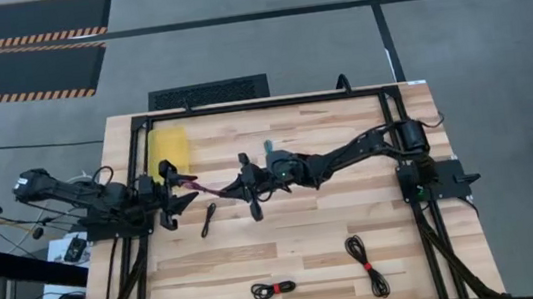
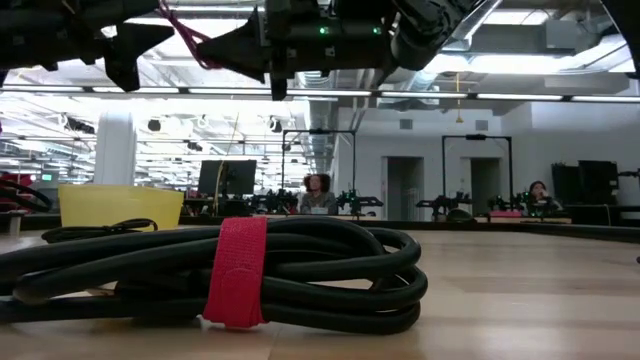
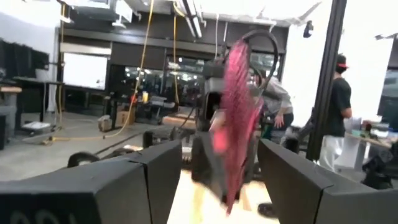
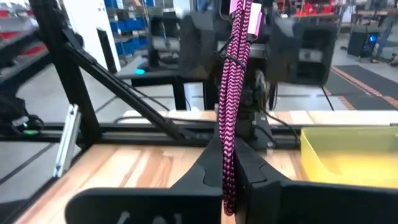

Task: Pick and place USB-C Cables
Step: Put the pink USB cable into the yellow bin

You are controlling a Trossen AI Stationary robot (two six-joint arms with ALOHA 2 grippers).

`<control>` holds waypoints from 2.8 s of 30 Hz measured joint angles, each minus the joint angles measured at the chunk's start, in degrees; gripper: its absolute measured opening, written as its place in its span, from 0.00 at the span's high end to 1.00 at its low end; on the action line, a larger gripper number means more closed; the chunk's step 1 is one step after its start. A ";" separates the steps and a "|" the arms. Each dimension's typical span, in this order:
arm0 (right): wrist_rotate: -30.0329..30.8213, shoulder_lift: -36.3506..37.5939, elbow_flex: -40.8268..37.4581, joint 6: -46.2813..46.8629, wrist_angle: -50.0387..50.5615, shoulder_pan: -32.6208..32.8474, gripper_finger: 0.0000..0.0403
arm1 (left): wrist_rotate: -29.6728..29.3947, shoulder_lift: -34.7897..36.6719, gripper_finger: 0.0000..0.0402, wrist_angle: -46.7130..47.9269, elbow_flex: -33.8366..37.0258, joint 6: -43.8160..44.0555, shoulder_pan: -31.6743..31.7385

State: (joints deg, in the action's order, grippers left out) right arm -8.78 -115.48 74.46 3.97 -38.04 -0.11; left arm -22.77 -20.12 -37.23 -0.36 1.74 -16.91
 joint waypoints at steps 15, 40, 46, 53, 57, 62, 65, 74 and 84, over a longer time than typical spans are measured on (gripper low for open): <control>0.37 0.00 0.00 -0.68 2.72 0.03 0.92 | -0.82 -3.88 0.97 -3.64 -0.02 -0.14 -0.01; 25.84 22.66 -10.36 -1.89 34.95 2.25 0.52 | -33.55 -14.38 1.00 67.74 -33.38 30.10 13.52; 25.41 24.48 -19.70 1.48 26.01 2.76 0.55 | -23.62 -23.41 1.00 84.95 -42.71 38.47 24.83; 25.35 24.48 -21.59 2.08 24.81 2.17 0.55 | -11.22 -34.19 1.00 92.17 -50.88 32.73 41.14; 25.28 24.48 -21.59 1.78 25.01 2.42 0.55 | -2.85 -39.69 1.00 92.26 -53.28 26.36 50.69; 25.23 24.48 -21.59 1.73 25.90 2.37 0.56 | 8.34 -45.89 1.00 92.93 -53.83 20.59 61.11; 25.23 24.48 -21.59 1.55 26.00 2.37 0.56 | 15.01 -50.39 0.99 95.68 -53.86 18.89 66.28; 25.17 24.48 -21.59 1.38 26.06 2.33 0.56 | 12.95 -62.08 0.98 99.45 -53.83 18.10 71.64; 23.83 24.48 -21.59 1.40 27.28 2.30 0.56 | 9.76 -68.97 0.98 96.82 -53.83 16.26 71.47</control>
State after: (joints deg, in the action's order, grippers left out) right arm 15.05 -91.00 52.86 5.37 -10.77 2.20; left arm -13.02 -89.09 59.59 -54.19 18.00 54.56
